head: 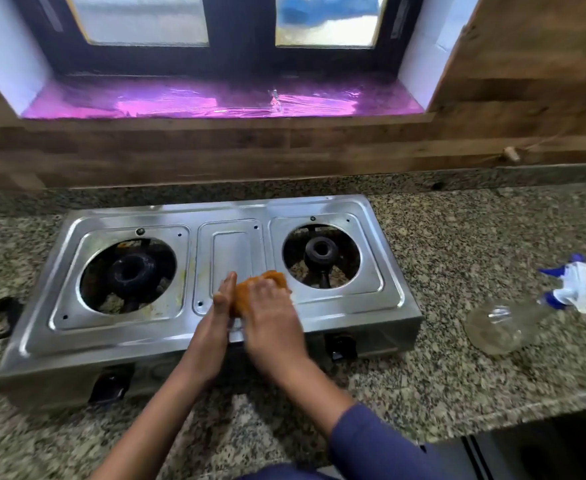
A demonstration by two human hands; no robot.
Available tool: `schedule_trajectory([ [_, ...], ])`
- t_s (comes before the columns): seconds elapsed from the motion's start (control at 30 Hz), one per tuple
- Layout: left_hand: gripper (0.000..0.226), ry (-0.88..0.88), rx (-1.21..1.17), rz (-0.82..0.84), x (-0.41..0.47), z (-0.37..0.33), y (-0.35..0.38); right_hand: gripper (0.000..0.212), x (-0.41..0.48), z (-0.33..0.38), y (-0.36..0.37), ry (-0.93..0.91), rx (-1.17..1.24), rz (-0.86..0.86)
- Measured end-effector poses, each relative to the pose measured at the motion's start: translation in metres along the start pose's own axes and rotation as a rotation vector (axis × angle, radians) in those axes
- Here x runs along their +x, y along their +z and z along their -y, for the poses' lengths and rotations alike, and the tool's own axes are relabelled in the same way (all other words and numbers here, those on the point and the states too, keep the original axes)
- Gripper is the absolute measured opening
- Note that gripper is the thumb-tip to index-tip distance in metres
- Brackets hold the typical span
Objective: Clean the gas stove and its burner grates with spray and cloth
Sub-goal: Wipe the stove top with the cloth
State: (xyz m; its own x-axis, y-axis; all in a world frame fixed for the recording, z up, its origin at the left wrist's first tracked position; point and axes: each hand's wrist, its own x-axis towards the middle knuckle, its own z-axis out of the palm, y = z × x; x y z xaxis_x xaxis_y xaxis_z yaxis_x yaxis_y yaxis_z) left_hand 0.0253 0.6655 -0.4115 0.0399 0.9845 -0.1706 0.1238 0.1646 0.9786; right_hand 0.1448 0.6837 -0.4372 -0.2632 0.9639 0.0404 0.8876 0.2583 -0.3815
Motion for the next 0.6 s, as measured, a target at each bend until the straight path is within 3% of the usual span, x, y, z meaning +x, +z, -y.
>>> schedule_trajectory([
  [0.1,0.102,0.056,0.079,0.004,0.006,-0.001,-0.008,0.059,-0.003,0.019,-0.002,-0.131,0.070,0.101],
  [0.17,0.099,0.080,0.172,0.030,0.013,-0.003,-0.009,0.059,-0.014,-0.003,-0.007,-0.145,0.043,0.060],
  [0.27,0.099,0.127,0.363,0.053,0.026,-0.003,0.003,0.057,-0.032,-0.060,-0.029,0.037,-0.068,-0.042],
  [0.33,0.100,0.149,0.493,0.074,0.035,-0.001,0.018,0.060,-0.044,-0.102,-0.051,0.188,-0.123,-0.008],
  [0.43,0.082,0.135,0.697,0.079,0.049,0.004,0.045,0.070,-0.039,-0.154,-0.080,0.359,-0.188,-0.010],
  [0.6,0.075,0.182,1.068,-0.048,0.059,0.022,0.059,0.064,0.009,-0.182,-0.085,0.347,-0.241,0.034],
])
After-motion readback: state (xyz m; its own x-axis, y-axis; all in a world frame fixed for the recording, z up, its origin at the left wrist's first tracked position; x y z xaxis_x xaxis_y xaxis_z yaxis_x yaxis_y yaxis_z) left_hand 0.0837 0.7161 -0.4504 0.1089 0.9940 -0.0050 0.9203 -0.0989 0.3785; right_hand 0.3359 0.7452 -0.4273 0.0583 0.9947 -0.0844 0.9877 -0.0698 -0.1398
